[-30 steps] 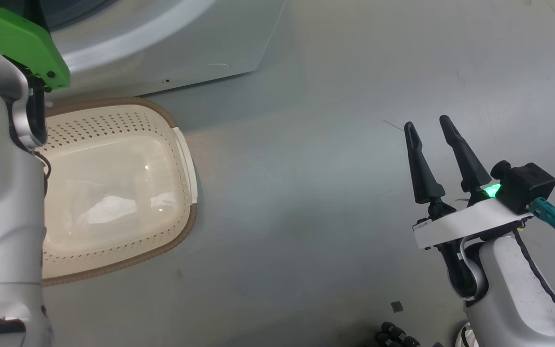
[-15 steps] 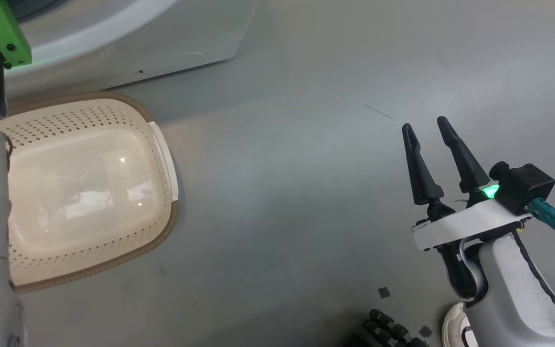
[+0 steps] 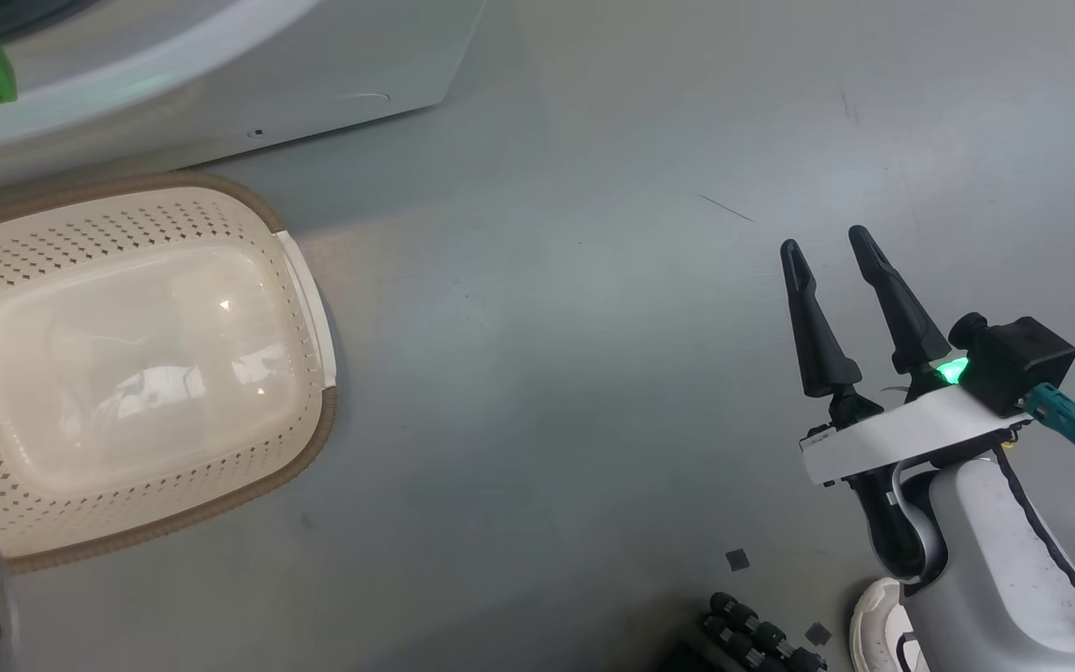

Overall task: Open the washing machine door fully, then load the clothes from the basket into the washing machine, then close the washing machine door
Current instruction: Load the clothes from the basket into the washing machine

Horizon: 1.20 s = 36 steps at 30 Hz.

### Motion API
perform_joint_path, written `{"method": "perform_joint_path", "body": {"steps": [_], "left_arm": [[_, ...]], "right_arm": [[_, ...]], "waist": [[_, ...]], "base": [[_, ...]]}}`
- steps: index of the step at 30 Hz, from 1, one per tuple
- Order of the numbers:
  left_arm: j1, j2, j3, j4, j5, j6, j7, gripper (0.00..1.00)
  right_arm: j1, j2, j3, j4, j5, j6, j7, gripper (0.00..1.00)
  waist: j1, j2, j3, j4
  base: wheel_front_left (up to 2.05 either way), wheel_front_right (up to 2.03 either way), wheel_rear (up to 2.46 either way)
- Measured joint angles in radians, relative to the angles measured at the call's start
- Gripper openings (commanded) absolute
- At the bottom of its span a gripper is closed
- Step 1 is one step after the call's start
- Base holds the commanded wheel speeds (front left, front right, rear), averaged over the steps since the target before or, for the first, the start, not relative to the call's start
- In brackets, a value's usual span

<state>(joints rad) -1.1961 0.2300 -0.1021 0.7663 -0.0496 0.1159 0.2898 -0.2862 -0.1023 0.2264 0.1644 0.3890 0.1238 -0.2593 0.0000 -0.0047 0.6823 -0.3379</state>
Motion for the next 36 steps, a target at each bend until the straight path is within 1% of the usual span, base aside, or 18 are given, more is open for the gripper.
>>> {"method": "perform_joint_path", "body": {"steps": [6,9,23,24,25,26,27,28,29,30,36], "left_arm": [[-0.027,0.000,0.002,0.034,0.003,0.000,-0.001,1.00],[-0.046,0.009,-0.002,0.049,0.028,0.000,-0.002,1.00],[-0.104,0.018,-0.024,0.099,0.055,0.002,-0.025,1.00],[-0.109,0.018,-0.024,0.105,0.057,0.002,-0.026,0.85],[-0.113,0.018,-0.025,0.109,0.058,0.002,-0.027,0.50],[-0.115,0.018,-0.026,0.112,0.058,0.002,-0.028,0.45],[-0.117,0.018,-0.027,0.115,0.058,0.002,-0.028,0.32],[-0.119,0.016,-0.028,0.118,0.058,0.002,-0.029,0.25],[-0.120,0.016,-0.029,0.123,0.058,0.002,-0.035,0.07],[-0.124,0.016,-0.030,0.128,0.058,0.002,-0.036,0.00],[-0.136,0.012,-0.031,0.148,0.058,0.002,-0.046,0.00]], "right_arm": [[0.003,0.000,0.003,-0.001,0.000,0.000,0.000,1.00],[0.007,-0.001,0.009,-0.005,0.000,0.000,0.000,1.00],[0.016,-0.002,0.005,-0.010,0.000,0.000,0.000,1.00],[0.016,-0.002,0.005,-0.010,0.000,0.000,0.000,1.00],[0.016,-0.002,0.005,-0.010,0.000,0.000,0.000,1.00],[0.016,-0.002,0.006,-0.010,0.000,0.000,0.000,1.00],[0.016,-0.001,0.006,-0.010,0.000,0.000,0.000,1.00],[0.016,-0.001,0.006,-0.010,0.000,0.000,0.000,1.00],[0.016,0.000,0.006,-0.010,0.000,0.000,0.000,1.00],[0.016,0.000,0.006,-0.010,0.000,0.000,0.000,1.00],[0.016,0.001,0.009,-0.010,0.000,0.000,0.000,1.00]], "waist": [[0.0000,0.0000,0.005,-0.002],[0.0000,0.0000,0.010,-0.006],[0.0000,0.0000,0.032,-0.017],[0.0000,0.0000,0.033,-0.018],[0.0000,0.0000,0.034,-0.018],[0.0000,0.0000,0.035,-0.019],[0.0000,0.0000,0.035,-0.019],[0.0000,0.0000,0.035,-0.019],[0.0000,0.0000,0.035,-0.019],[0.0000,0.0000,0.035,-0.019],[0.0000,0.0000,0.032,-0.019]], "base": [[0.00,0.00,0.00],[0.00,0.00,0.00],[0.00,0.00,0.00],[0.00,0.00,0.00],[0.00,0.00,0.00],[0.00,0.00,0.00],[0.00,0.00,0.00],[0.00,0.00,0.00],[0.00,0.00,0.00],[0.00,0.00,0.00],[0.00,0.00,0.00]]}}
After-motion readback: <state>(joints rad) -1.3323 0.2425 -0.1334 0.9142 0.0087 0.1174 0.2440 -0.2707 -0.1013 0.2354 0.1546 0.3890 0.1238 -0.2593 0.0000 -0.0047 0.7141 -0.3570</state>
